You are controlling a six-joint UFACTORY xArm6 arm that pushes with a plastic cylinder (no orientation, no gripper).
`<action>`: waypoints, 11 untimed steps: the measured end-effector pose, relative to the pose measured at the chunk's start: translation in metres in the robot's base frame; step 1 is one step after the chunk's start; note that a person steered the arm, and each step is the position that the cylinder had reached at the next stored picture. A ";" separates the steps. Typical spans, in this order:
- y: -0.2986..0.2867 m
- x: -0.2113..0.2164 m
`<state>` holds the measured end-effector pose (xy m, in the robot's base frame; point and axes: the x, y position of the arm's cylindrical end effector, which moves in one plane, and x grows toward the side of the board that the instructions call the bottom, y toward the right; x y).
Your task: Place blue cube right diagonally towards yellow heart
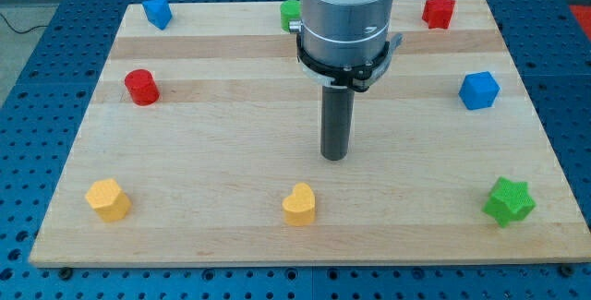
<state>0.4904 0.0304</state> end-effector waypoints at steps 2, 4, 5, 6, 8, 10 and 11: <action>0.074 -0.015; 0.245 -0.022; 0.257 -0.062; 0.247 -0.094; 0.149 -0.093; 0.102 -0.094; 0.159 -0.095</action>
